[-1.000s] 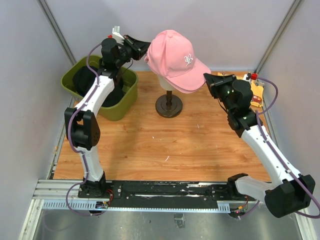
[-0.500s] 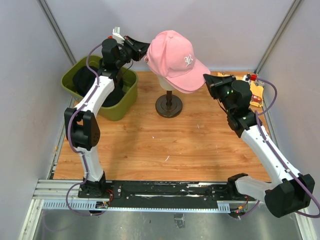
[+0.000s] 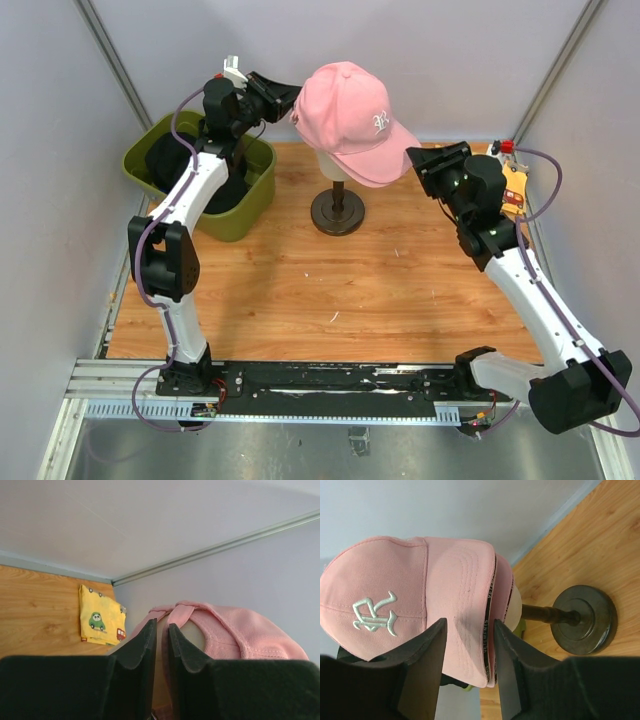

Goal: Stack the hats
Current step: Stack the hat on the hat, then pick up the hat from the bin, then place the hat in the bin.

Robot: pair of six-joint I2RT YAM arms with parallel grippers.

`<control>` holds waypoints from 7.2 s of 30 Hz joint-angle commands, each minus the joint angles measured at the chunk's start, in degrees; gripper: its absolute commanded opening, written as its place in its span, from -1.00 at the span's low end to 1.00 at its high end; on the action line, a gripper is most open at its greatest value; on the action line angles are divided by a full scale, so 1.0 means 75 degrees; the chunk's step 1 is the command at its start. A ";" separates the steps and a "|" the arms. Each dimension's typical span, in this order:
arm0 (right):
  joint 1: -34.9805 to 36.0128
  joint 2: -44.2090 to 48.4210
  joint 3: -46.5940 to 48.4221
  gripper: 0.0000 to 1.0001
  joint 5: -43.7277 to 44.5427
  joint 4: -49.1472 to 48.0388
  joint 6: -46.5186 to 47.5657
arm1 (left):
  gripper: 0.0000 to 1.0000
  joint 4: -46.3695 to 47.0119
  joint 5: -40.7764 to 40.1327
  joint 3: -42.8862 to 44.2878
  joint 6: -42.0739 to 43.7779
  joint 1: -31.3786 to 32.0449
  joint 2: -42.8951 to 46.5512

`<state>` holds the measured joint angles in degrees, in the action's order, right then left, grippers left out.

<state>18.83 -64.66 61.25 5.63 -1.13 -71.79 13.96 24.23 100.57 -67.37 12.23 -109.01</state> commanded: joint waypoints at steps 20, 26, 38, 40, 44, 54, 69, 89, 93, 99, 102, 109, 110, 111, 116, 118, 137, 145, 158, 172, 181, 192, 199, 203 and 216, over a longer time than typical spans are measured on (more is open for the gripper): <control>-0.0654 0.0775 0.0567 0.05 0.0103 0.1396 0.1861 | -0.47 -0.0926 -0.1451 -0.0236 0.0266 -0.0365 0.1443; -0.0710 0.1079 0.0632 0.08 0.0231 0.1609 0.2344 | -0.45 -0.1812 -0.2578 -0.0710 0.0730 -0.0642 0.2436; -0.0702 0.0899 0.1162 0.12 0.0331 0.2058 0.4062 | -0.32 -0.3876 -0.5022 -0.2345 0.1783 -0.1127 0.4868; -0.0694 0.0767 0.1356 0.12 0.0297 0.2173 0.4243 | -0.30 -0.4251 -0.5228 -0.2496 0.1934 -0.1185 0.5138; -0.0616 0.0646 0.1583 0.12 0.0286 0.2292 0.4520 | -0.26 -0.4575 -0.5607 -0.3173 0.2063 -0.1285 0.5797; -0.0235 0.0651 0.2020 0.12 0.0406 0.2715 0.5194 | -0.29 -0.4699 -0.5060 -0.4623 0.1750 -0.1740 0.6466; 0.1165 0.0258 0.3212 0.12 0.1379 0.3091 0.6567 | -0.31 -0.4161 -0.4800 -0.5332 0.1628 -0.1963 0.6621; 0.1333 0.0344 0.3198 0.14 0.1469 0.3125 0.6665 | -0.34 -0.4597 -0.5080 -0.5232 0.1907 -0.2164 0.6481; 0.1333 0.0294 0.3222 0.14 0.1454 0.3117 0.6673 | -0.29 -0.4808 -0.5274 -0.5277 0.1865 -0.2180 0.6561; 0.1332 0.0190 0.3290 0.15 0.1406 0.3126 0.6688 | -0.25 -0.4819 -0.5257 -0.5408 0.1884 -0.2215 0.6508; 0.1332 0.0151 0.3316 0.15 0.1401 0.3119 0.6695 | -0.25 -0.4728 -0.5214 -0.5476 0.1904 -0.2237 0.6450; 0.1333 0.0100 0.3354 0.15 0.1413 0.3125 0.6733 | -0.25 -0.4626 -0.5167 -0.5592 0.1864 -0.2251 0.6339; 0.1333 0.0087 0.3363 0.15 0.1417 0.3125 0.6741 | -0.25 -0.4601 -0.5156 -0.5604 0.1857 -0.2252 0.6318; 0.1333 0.0078 0.3368 0.15 0.1416 0.3119 0.6747 | -0.25 -0.4582 -0.5142 -0.5611 0.1864 -0.2252 0.6295; 0.1330 0.0012 0.3376 0.15 0.1388 0.3104 0.6728 | -0.25 -0.4537 -0.5152 -0.5637 0.1904 -0.2252 0.6216; 0.1327 -0.0002 0.3364 0.15 0.1394 0.3090 0.6735 | -0.25 -0.4484 -0.5152 -0.5701 0.1905 -0.2251 0.6226; 0.1333 -0.0095 0.3304 0.16 0.1435 0.3013 0.6724 | -0.80 -0.3340 -0.4698 -0.6217 0.1811 -0.2252 0.6304; 0.1345 -0.0239 0.3410 0.15 0.1325 0.2958 0.6678 | -0.99 -0.3393 -0.4533 -0.5911 0.1720 -0.2252 0.6448; 0.1402 -0.0309 0.3490 0.15 0.1415 0.2868 0.6831 | -0.99 -0.3483 -0.4184 -0.5024 0.1372 -0.2251 0.6223; 0.1481 -0.0366 0.3776 0.15 0.1557 0.2848 0.7199 | -0.99 -0.3291 -0.3766 -0.4329 0.0353 -0.2255 0.6110; 0.2113 -0.0592 0.4339 0.15 0.1889 0.2933 0.8033 | -0.99 -0.2989 -0.3601 -0.3989 -0.0550 -0.2258 0.6069; 0.2387 -0.0739 0.4616 0.16 0.1925 0.2939 0.8324 | -0.99 -0.2768 -0.3538 -0.3369 -0.1075 -0.2257 0.5931; 0.2457 -0.0737 0.4611 0.16 0.1910 0.2892 0.8342 | -0.99 -0.2557 -0.3381 -0.2783 -0.1178 -0.2250 0.5766; 0.2481 -0.0750 0.4611 0.17 0.1876 0.2846 0.8325 | -0.99 -0.2393 -0.3244 -0.2417 -0.1155 -0.2253 0.5663; 0.2558 -0.0817 0.4410 0.17 0.1914 0.2779 0.8193 | -0.99 -0.1446 -0.2809 -0.3290 -0.1325 -0.2258 0.5321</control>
<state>37.17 -70.96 94.02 18.70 21.28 -10.26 -5.37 -0.01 80.73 -75.07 -4.38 -68.14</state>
